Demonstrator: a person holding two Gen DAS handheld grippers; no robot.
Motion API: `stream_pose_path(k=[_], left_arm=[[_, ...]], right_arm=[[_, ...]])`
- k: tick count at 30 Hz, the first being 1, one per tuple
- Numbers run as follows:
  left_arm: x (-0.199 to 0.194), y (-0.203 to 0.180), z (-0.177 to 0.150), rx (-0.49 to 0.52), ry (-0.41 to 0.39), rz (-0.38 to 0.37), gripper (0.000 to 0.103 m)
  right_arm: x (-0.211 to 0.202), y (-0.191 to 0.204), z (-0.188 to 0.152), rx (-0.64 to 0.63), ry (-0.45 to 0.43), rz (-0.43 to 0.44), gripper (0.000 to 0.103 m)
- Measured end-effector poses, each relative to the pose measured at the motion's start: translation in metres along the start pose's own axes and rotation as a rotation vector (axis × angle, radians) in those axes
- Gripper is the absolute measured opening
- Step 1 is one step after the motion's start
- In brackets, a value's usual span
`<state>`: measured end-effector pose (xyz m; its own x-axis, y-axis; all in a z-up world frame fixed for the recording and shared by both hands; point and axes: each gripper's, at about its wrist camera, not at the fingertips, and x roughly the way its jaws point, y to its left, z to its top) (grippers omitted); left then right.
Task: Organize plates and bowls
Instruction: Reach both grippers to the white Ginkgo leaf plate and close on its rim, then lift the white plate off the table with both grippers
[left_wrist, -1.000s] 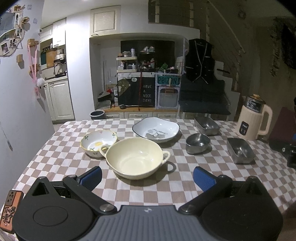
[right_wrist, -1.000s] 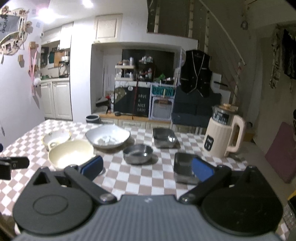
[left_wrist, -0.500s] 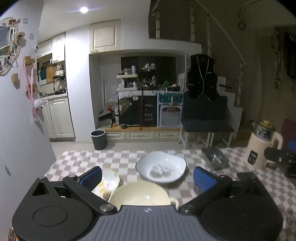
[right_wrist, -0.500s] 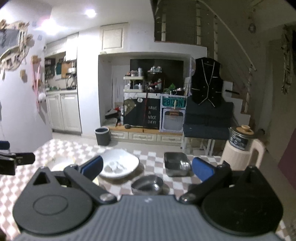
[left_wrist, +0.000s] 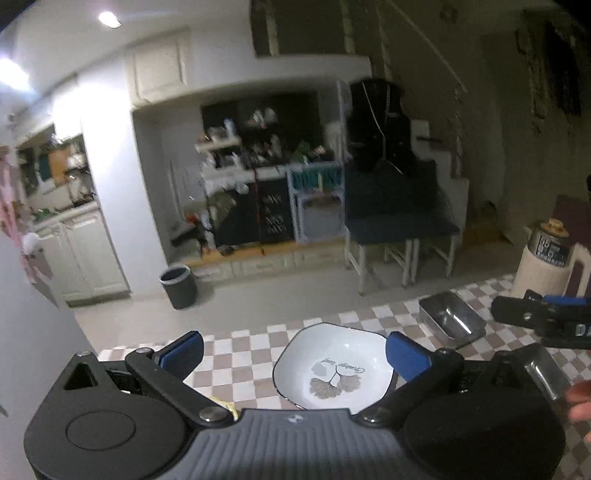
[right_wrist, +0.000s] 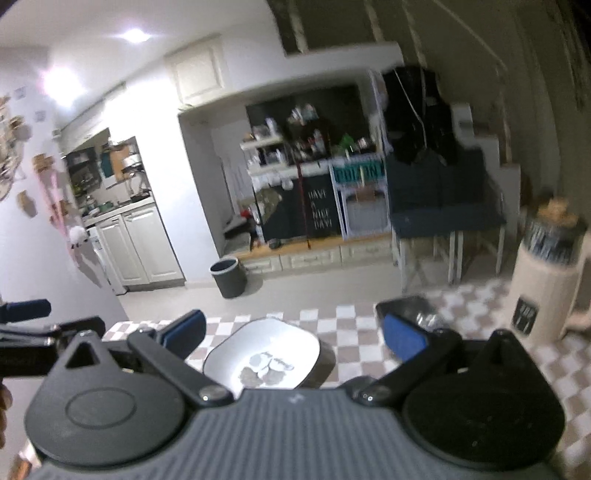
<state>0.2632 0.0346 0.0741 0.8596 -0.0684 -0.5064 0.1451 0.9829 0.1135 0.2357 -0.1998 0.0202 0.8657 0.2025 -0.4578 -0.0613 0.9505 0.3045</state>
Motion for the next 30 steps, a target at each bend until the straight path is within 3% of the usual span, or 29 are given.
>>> stream_pose_path(k=[4,7,10,13,15,16,18,21,23,25,30], left_arm=[[0.041,0.014,0.008,0.028,0.024,-0.001,0.103],[0.079,0.022,0.01,0.06,0.036,-0.007,0.103],[0.121,0.033,0.015,0.029,0.07,-0.08,0.103],[0.155,0.036,0.011,0.032,0.129,-0.115,0.103],[0.176,0.032,0.008,0.089,0.168,-0.109,0.102],[0.187,0.029,0.005,0.126,0.19,-0.112,0.1],[0.207,0.024,0.003,0.171,0.235,-0.12,0.09],[0.234,0.023,0.0,0.179,0.311,-0.132,0.073],[0.252,0.026,-0.003,0.157,0.364,-0.118,0.059],[0.269,0.029,-0.006,0.137,0.401,-0.121,0.056],[0.3,0.034,-0.016,0.11,0.458,-0.133,0.047]], right_arm=[[0.042,-0.004,-0.012,0.106,0.061,0.014,0.103],[0.074,-0.01,-0.019,0.219,0.138,0.082,0.103],[0.103,-0.019,-0.028,0.358,0.21,0.091,0.103],[0.124,-0.025,-0.036,0.445,0.249,0.09,0.091],[0.136,-0.03,-0.041,0.48,0.277,0.097,0.076],[0.142,-0.032,-0.044,0.485,0.292,0.095,0.071],[0.15,-0.035,-0.048,0.509,0.329,0.045,0.048],[0.162,-0.042,-0.056,0.607,0.399,0.03,0.029],[0.168,-0.04,-0.06,0.62,0.438,0.001,0.026],[0.172,-0.034,-0.063,0.576,0.45,-0.044,0.023],[0.178,-0.013,-0.069,0.53,0.474,-0.046,0.021]])
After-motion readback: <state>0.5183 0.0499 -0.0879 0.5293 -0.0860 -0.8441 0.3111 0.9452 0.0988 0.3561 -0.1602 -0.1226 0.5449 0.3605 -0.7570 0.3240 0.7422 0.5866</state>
